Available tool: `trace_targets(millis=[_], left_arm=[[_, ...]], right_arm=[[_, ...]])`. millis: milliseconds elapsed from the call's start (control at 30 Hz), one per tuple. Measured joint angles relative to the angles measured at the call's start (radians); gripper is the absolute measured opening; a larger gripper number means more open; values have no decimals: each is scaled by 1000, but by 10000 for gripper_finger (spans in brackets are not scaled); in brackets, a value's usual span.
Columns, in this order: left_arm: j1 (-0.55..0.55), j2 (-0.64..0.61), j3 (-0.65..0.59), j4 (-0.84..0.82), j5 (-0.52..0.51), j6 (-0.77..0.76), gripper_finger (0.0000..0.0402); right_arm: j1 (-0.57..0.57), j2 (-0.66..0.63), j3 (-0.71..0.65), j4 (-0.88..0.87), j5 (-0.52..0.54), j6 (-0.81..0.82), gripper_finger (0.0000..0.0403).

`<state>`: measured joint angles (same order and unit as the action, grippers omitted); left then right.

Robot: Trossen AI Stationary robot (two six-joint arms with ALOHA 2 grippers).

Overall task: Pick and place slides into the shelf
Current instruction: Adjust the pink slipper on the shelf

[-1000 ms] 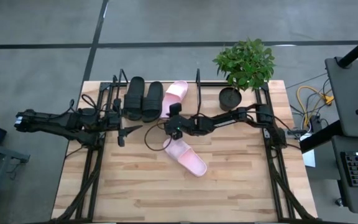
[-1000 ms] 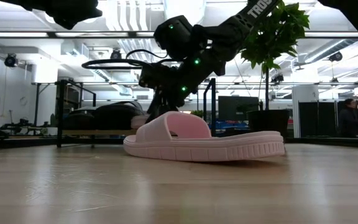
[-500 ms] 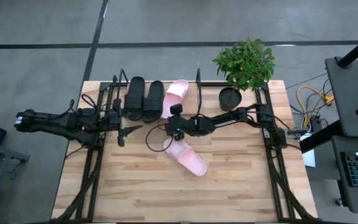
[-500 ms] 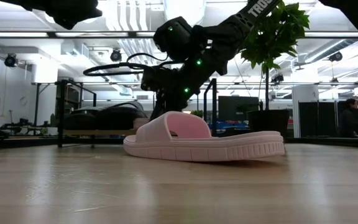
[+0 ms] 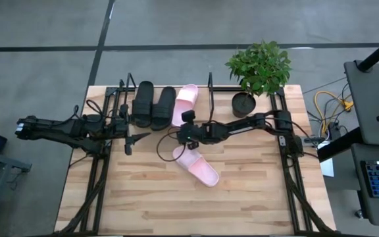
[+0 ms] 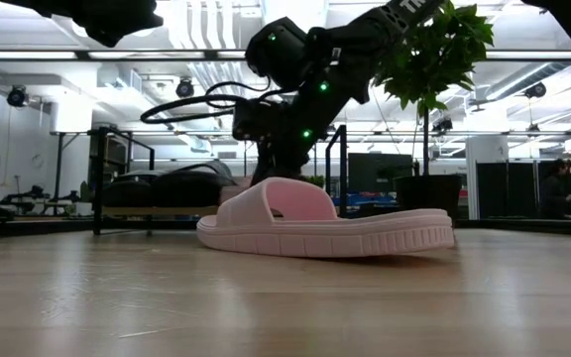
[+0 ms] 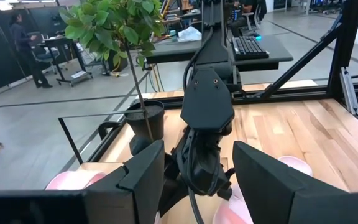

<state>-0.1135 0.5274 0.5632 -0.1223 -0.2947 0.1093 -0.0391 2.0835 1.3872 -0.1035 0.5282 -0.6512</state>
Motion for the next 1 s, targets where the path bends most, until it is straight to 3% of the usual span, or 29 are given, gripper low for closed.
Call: trace_targets(millis=[333,500,767,1000], left_arm=[[-1,0,0,1,0,-1,176],[-1,1,0,0,2,-2,176],[-1,2,0,0,2,0,176],[0,1,0,-1,2,2,176]], right_arm=[[0,-81,-1,-112,47,32,12],[4,-95,-2,-111,-25,-12,12],[4,-99,-4,-107,-43,-154,12],[1,-101,-8,-101,-177,-276,12]])
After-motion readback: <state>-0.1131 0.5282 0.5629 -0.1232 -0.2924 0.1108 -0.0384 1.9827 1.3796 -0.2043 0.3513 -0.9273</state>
